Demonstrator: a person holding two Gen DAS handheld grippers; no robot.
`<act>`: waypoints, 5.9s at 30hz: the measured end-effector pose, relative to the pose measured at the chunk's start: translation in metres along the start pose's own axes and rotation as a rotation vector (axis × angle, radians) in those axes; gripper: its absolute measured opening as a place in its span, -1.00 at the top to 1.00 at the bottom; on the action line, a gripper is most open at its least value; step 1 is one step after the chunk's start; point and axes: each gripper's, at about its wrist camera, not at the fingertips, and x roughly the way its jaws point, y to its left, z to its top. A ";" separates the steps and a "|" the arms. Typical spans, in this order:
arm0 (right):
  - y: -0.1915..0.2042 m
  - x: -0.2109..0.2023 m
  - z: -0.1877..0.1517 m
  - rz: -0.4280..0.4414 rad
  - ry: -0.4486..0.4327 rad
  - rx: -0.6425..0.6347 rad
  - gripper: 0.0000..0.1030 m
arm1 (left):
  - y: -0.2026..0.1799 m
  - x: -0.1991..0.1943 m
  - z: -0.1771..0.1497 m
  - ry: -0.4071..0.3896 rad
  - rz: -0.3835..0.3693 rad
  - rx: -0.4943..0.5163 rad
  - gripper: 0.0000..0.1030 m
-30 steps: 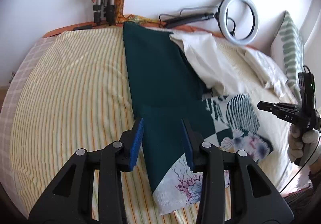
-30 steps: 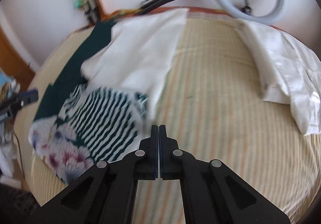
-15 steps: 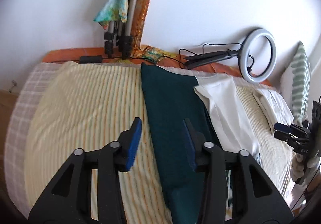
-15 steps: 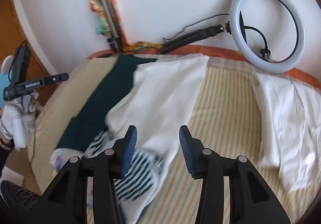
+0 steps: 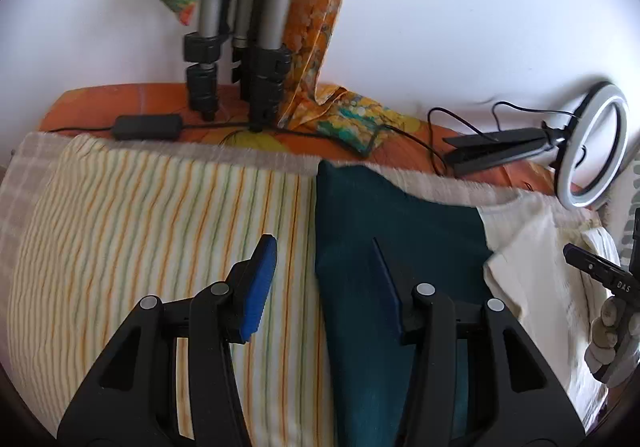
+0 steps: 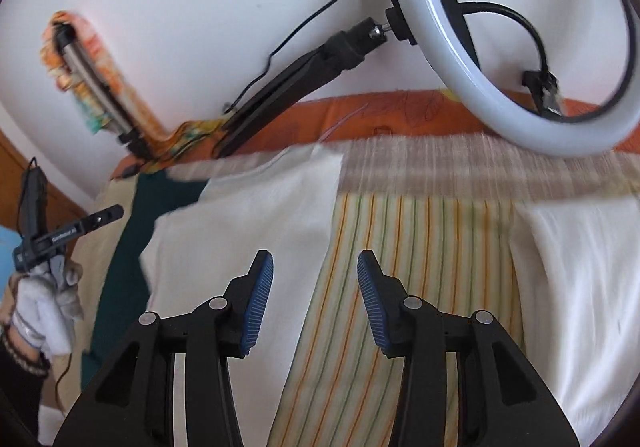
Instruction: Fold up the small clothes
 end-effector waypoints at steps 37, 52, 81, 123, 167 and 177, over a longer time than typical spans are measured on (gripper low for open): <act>0.080 -0.091 -0.010 0.009 -0.165 -0.190 0.96 | -0.076 -0.095 -0.062 -0.230 -0.003 0.253 0.98; 0.121 -0.168 -0.157 -0.068 -0.113 -0.315 0.96 | -0.079 -0.172 -0.200 -0.203 0.018 0.320 0.98; 0.085 -0.211 -0.237 0.031 0.007 -0.087 0.21 | -0.038 -0.243 -0.278 -0.160 -0.025 0.299 0.55; 0.170 -0.037 -0.119 0.086 0.166 -0.288 1.00 | -0.128 -0.126 -0.268 0.008 -0.161 0.441 0.47; 0.040 -0.146 -0.201 0.241 0.145 0.248 0.11 | 0.029 -0.133 -0.227 0.130 -0.318 -0.266 0.11; 0.027 -0.119 -0.190 0.392 0.111 0.388 0.36 | 0.018 -0.110 -0.208 0.103 -0.396 -0.292 0.11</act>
